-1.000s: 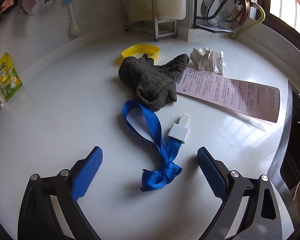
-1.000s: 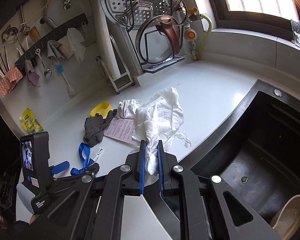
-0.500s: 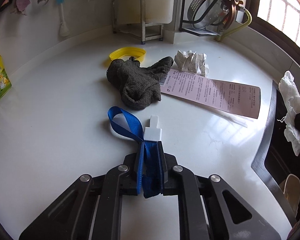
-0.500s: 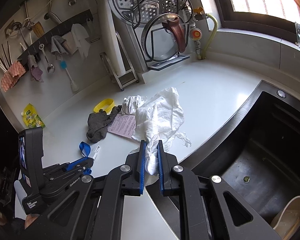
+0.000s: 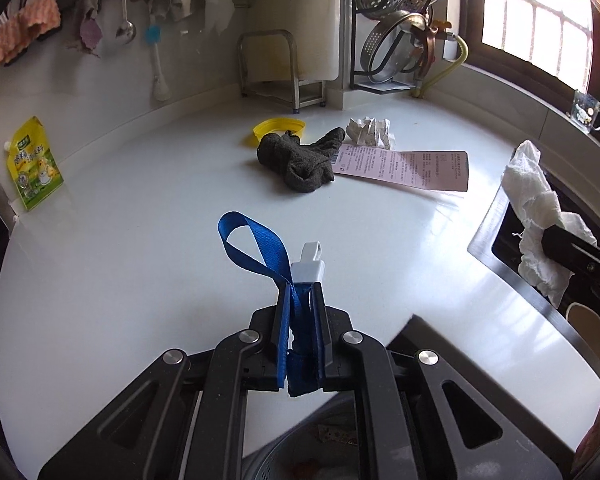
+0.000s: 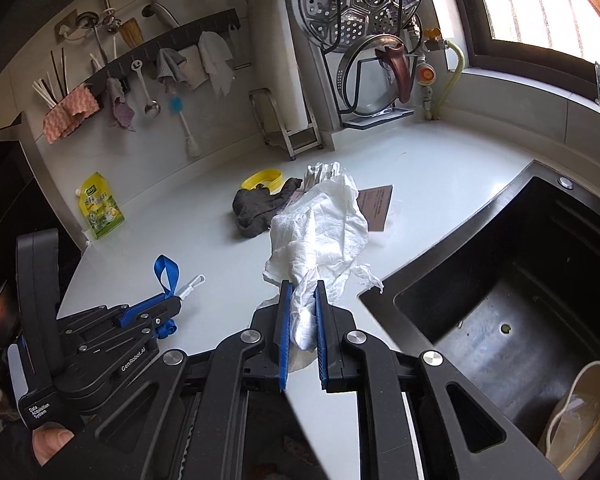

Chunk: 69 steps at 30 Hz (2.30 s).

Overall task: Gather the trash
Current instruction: 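Carry the tissue and blue strap over the blue basket bin with both tools, then open both tools to drop the tissue and strap into the bin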

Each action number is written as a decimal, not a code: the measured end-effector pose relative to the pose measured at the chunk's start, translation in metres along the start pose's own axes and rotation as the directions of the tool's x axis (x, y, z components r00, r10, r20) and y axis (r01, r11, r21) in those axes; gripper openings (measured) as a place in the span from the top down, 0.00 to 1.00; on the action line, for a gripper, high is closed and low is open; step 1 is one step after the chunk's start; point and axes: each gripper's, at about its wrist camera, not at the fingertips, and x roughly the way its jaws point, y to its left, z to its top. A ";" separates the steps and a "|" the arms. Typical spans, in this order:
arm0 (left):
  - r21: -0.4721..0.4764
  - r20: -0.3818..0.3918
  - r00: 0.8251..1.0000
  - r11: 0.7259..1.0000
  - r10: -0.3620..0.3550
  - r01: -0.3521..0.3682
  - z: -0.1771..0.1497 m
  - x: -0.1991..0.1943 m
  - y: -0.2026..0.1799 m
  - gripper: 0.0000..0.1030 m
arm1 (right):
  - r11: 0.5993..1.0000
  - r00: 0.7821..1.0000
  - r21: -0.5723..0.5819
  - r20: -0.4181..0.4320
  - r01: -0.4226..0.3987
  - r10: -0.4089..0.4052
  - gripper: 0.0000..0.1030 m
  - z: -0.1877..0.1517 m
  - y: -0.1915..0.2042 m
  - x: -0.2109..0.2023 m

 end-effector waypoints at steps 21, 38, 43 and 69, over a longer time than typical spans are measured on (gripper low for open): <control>-0.003 0.026 0.999 0.999 0.034 -0.034 -0.106 -0.073 0.015 0.90 | 0.999 0.992 -0.035 -0.125 -0.025 0.020 0.90 -0.128 0.060 -0.056; -0.013 -0.068 0.998 1.000 -0.004 0.003 -0.144 -0.056 0.001 0.90 | 1.000 0.976 -0.009 -0.214 -0.027 0.024 0.89 -0.167 0.053 -0.042; -0.011 -0.092 0.996 1.000 -0.006 0.005 -0.149 -0.050 -0.001 0.90 | 1.000 0.973 -0.007 -0.229 -0.018 0.015 0.89 -0.171 0.050 -0.037; -0.013 -0.113 0.994 1.000 -0.003 0.001 -0.153 -0.045 -0.001 0.54 | 1.000 0.972 -0.001 -0.235 0.003 -0.003 0.55 -0.175 0.040 -0.029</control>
